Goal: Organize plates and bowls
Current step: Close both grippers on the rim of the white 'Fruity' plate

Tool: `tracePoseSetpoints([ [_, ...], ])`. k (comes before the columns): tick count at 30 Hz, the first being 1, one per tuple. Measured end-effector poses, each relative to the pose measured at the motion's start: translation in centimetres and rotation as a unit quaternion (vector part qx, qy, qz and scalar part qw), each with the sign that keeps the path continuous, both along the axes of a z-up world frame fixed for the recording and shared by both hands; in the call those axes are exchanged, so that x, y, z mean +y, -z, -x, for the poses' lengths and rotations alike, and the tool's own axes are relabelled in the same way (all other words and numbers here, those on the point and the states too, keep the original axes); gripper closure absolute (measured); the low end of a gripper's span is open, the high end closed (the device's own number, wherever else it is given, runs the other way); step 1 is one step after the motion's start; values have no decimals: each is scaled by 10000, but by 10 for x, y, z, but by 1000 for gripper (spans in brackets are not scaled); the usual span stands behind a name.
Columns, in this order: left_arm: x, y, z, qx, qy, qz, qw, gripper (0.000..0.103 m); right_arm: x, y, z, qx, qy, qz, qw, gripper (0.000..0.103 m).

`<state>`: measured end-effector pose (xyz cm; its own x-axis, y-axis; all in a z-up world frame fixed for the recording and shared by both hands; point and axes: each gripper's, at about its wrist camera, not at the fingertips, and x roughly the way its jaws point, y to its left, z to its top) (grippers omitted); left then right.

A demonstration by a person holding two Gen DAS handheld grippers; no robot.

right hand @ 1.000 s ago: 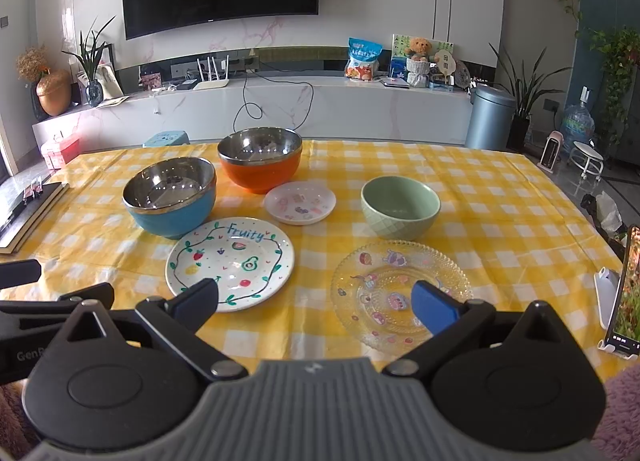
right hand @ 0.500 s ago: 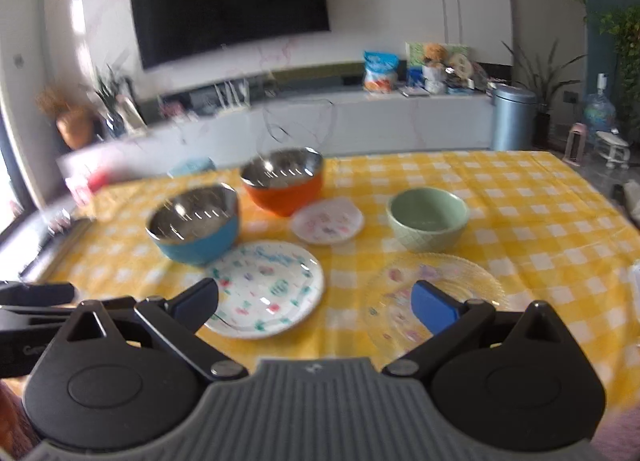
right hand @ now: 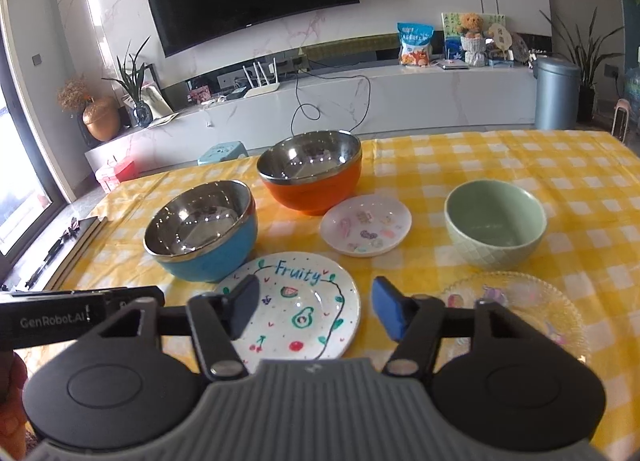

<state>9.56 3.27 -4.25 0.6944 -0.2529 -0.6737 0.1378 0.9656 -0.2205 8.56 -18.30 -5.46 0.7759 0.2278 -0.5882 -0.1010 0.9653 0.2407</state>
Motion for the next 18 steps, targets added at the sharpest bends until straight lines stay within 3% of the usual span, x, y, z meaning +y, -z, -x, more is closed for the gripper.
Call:
tracePoseSetpoints([
  [1, 2, 5, -4, 46, -18, 42, 10000, 67, 0, 5, -5, 11, -4, -26, 10000, 44],
  [5, 7, 25, -15, 161, -109, 249, 9995, 71, -2, 24, -19, 130, 68, -115, 9998, 59],
  [12, 7, 47, -30, 447, -124, 397, 9981, 74, -3, 47, -39, 378, 102, -259, 9989, 67],
  [18, 10, 52, -36, 392, -116, 501, 9979, 76, -6, 57, -47, 439, 244, -228, 9985, 69],
])
